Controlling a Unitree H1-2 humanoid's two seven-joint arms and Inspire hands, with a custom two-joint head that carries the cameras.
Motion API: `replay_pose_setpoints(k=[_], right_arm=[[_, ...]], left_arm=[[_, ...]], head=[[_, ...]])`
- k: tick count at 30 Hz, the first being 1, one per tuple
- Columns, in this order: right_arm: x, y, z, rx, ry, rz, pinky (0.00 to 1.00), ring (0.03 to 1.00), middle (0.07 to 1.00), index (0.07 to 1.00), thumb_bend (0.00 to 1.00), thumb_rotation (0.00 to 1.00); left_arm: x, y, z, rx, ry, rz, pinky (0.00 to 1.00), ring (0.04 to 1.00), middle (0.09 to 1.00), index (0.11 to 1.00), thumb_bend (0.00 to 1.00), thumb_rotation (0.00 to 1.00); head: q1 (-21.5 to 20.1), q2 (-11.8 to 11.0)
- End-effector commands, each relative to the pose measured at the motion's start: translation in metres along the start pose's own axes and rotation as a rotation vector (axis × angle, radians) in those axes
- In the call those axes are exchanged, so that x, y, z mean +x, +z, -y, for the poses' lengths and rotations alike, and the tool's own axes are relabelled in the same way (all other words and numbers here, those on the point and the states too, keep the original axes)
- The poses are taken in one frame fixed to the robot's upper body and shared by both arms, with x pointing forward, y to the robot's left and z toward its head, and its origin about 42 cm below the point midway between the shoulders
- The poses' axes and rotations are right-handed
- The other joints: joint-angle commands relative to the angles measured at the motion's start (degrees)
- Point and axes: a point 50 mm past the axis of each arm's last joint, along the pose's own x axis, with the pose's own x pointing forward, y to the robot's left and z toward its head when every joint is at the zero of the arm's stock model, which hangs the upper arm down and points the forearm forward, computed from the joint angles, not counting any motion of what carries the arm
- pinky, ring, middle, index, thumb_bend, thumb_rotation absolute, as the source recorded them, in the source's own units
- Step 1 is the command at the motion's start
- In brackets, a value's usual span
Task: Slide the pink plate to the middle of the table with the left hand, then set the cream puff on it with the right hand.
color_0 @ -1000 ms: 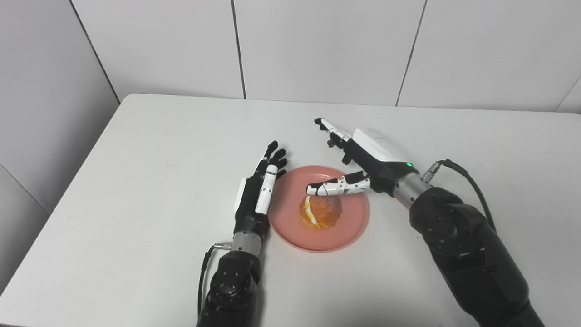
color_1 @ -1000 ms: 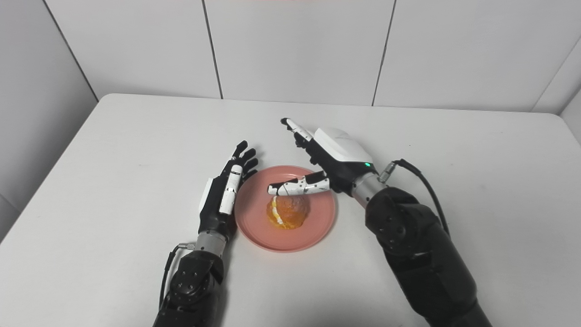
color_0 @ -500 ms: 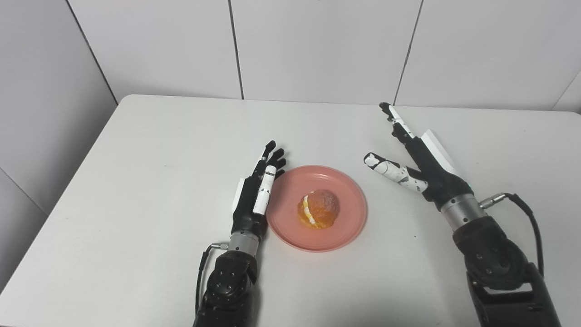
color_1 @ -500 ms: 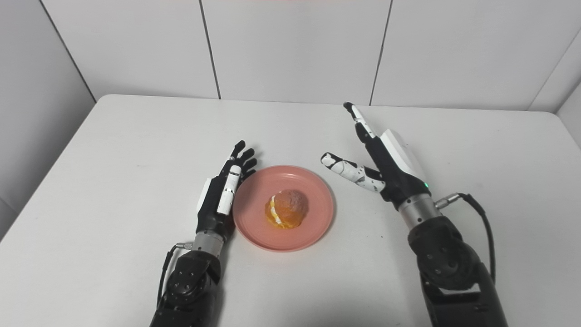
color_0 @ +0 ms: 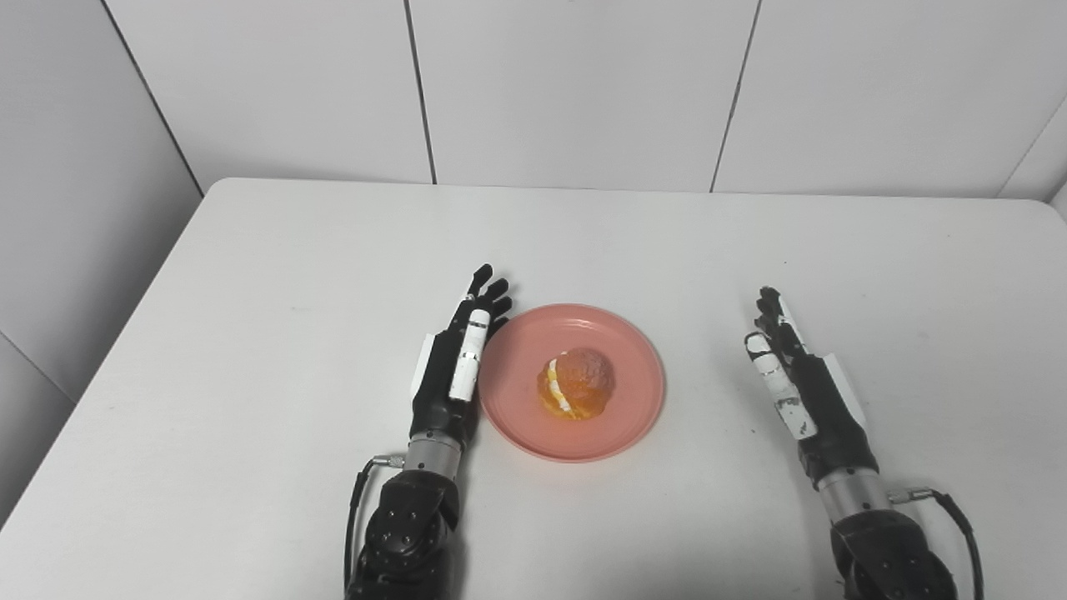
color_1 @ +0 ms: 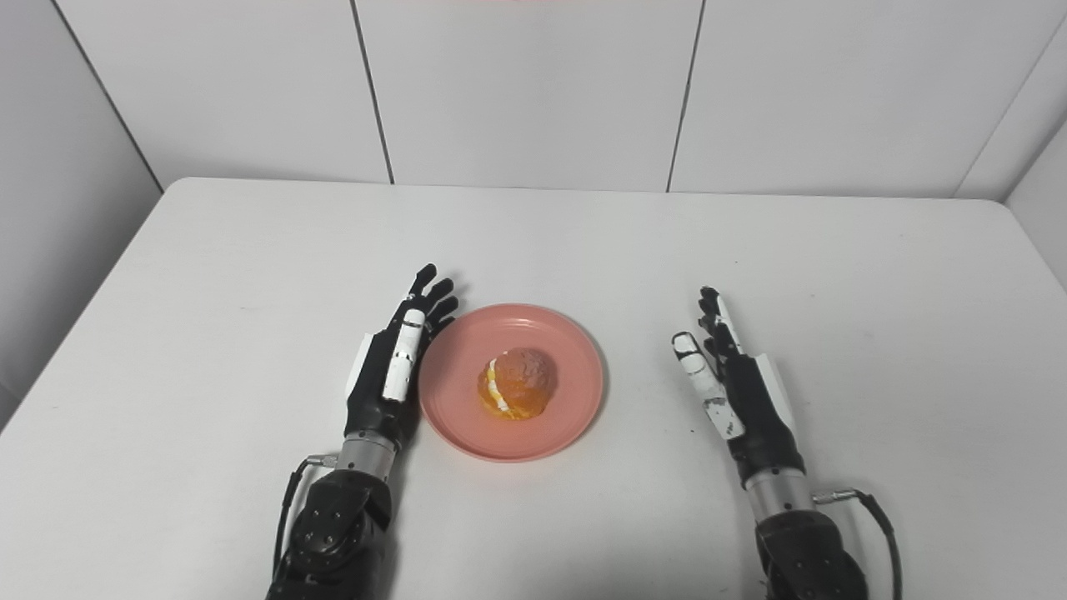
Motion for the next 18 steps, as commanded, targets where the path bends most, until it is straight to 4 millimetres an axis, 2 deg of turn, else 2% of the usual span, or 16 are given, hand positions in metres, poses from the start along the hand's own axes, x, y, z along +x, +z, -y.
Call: replay_pose_setpoints(k=[1, 5, 11, 12, 18], right_arm=[[-0.001, 0.006, -0.004, 0.024, -0.002, 0.091, 1.0, 1.0, 1.0, 1.0, 0.74, 1.0], [-0.006, -0.002, -0.008, 0.06, 0.032, 0.085, 1.0, 1.0, 1.0, 1.0, 0.7, 0.96], [-0.011, -0.011, -0.013, 0.126, 0.054, 0.069, 1.0, 1.0, 1.0, 1.0, 0.61, 0.94], [-0.012, -0.013, -0.014, 0.14, 0.056, 0.062, 1.0, 1.0, 1.0, 1.0, 0.57, 0.94], [-0.014, -0.021, -0.016, 0.215, 0.052, 0.036, 1.0, 1.0, 1.0, 1.0, 0.45, 1.0]], left_arm=[[-0.031, -0.025, -0.019, 0.018, 0.046, -0.071, 0.94, 0.919, 0.936, 0.948, 0.4, 1.0], [-0.044, -0.025, -0.024, 0.01, 0.044, -0.077, 0.98, 0.953, 0.964, 0.969, 0.39, 1.0], [-0.05, -0.024, -0.028, 0.016, 0.036, -0.073, 1.0, 0.973, 0.98, 0.982, 0.37, 1.0], [-0.049, -0.024, -0.029, 0.017, 0.032, -0.072, 1.0, 0.977, 0.984, 0.986, 0.38, 1.0], [-0.047, -0.022, -0.034, 0.024, 0.013, -0.074, 1.0, 0.993, 1.0, 1.0, 0.38, 1.0]], head=[[0.1, 0.1], [0.3, 0.2], [0.5, 0.5], [0.5, 0.5], [0.8, 0.5]])
